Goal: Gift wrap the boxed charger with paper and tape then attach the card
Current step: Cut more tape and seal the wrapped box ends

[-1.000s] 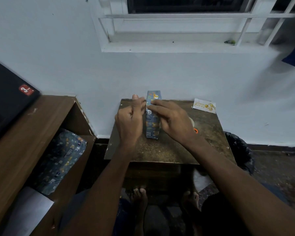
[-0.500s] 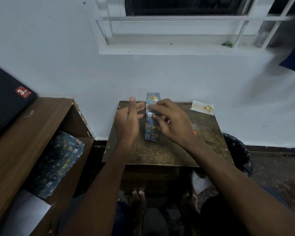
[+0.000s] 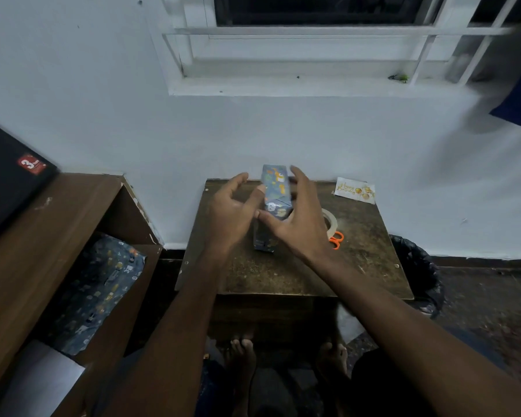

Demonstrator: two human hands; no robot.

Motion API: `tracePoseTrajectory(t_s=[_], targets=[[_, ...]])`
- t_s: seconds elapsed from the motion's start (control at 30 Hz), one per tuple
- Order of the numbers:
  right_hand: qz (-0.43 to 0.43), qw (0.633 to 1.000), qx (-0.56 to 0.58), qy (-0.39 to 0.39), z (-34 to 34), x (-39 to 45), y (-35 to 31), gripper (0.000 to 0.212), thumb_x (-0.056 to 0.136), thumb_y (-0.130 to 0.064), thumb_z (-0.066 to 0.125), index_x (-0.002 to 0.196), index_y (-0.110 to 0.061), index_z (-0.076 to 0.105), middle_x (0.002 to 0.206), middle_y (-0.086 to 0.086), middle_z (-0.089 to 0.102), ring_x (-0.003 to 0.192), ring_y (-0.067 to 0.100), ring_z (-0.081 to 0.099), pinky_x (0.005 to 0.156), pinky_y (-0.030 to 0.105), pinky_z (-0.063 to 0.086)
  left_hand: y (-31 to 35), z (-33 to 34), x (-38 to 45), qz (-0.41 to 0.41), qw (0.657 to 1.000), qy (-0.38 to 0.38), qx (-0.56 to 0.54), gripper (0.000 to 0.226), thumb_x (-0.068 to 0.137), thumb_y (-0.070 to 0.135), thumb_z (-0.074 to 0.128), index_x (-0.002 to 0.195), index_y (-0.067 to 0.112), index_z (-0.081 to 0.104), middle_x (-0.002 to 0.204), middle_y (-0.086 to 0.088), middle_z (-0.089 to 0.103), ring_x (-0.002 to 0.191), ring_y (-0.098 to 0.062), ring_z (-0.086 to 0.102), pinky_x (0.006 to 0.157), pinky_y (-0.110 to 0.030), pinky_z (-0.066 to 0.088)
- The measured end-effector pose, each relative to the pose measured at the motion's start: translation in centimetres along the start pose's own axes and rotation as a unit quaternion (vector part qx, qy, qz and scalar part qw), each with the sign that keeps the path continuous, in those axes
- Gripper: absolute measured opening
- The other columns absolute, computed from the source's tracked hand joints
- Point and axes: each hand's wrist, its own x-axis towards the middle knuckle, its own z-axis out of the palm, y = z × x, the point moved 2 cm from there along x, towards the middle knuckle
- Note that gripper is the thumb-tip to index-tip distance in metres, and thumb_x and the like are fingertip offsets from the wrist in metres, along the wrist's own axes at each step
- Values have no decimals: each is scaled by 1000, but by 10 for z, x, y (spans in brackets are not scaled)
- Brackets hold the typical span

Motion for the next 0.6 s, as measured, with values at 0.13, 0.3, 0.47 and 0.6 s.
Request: tracePoseTrajectory(t_s=[0.13,0.3,0.47,0.6], targets=[[89,993,68,36,-1,1,4,68,83,-31,87,141,-20,54,118,-16,65,100,-8,64,87,19,54,0,10,1,-46,989,-110,-85,87,89,32,86,163,24,41,142,8,64,106,11,67,100,-23,56],[148,959,240,37,-15,15,11,49,77,-14,85,123,-20,69,113,4,75,101,22,74,82,36,61,-16,-7,14,13,992,-98,82,58,87,68,76,137,43,62,120,21,72,116,-8,69,104,-40,56],[264,900,344,48,-17,26,26,21,97,-20,72,111,-6,66,108,14,77,94,34,74,77,44,55,-15,-15,11,-20,987,-151,-58,25,106,42,64,123,28,76,112,7,81,106,-18,78,101,-47,60],[341,868,357,55,-10,26,32,23,108,-35,55,103,-14,63,93,2,77,82,20,73,65,33,59,-17,-9,6,-24,977,-152,-149,46,102,53,59,140,29,68,137,5,73,129,-18,68,115,-52,49]])
